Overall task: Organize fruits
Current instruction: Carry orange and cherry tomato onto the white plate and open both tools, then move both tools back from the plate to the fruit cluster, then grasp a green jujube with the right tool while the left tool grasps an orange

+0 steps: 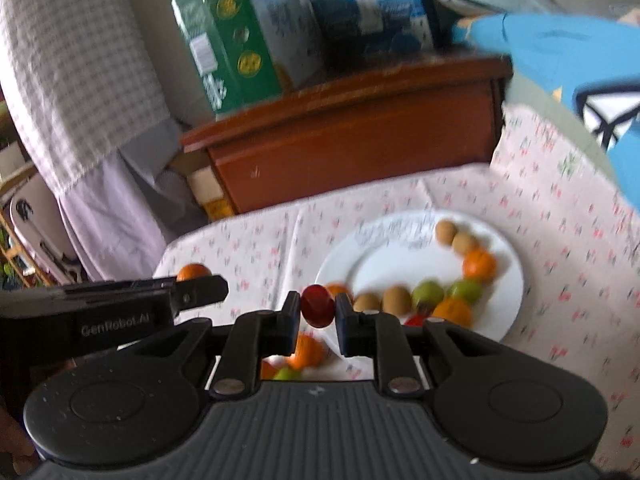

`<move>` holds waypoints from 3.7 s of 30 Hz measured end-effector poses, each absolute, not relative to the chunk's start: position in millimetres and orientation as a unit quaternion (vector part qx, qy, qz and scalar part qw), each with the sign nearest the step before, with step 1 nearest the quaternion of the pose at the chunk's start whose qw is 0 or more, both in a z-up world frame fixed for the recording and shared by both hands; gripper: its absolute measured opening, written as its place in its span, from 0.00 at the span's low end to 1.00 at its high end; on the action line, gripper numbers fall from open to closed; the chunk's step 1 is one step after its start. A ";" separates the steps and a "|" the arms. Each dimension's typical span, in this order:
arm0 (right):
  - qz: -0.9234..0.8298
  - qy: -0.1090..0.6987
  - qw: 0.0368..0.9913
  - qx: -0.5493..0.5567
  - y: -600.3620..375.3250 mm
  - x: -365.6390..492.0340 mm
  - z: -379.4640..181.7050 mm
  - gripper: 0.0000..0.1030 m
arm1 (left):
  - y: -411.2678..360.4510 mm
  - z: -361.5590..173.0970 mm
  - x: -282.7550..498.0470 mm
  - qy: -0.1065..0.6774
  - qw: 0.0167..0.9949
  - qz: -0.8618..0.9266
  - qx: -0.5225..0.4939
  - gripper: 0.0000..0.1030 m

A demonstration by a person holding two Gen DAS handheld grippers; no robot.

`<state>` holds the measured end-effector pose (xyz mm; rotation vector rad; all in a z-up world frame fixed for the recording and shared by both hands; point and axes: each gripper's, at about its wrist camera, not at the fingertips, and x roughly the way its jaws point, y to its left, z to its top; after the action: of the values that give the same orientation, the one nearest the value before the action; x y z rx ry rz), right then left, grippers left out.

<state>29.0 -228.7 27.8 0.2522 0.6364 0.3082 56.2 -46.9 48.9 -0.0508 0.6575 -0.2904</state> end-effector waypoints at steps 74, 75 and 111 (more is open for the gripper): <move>0.132 0.351 0.911 0.172 -240.8 59.2 11.1 0.28 | -15.1 60.9 86.3 0.354 0.928 -0.078 -0.080 0.79; 0.136 0.354 0.909 0.172 -237.9 56.2 9.5 0.29 | -13.8 60.5 84.5 0.356 0.928 -0.077 -0.078 0.79; 0.185 0.412 0.887 0.098 -182.4 31.6 -43.9 0.29 | 1.7 0.1 56.8 0.431 0.900 -0.059 -0.035 0.84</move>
<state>31.6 -182.4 -43.9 0.2030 0.8563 0.3848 56.8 1.7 0.1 -0.0719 0.8919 -0.1219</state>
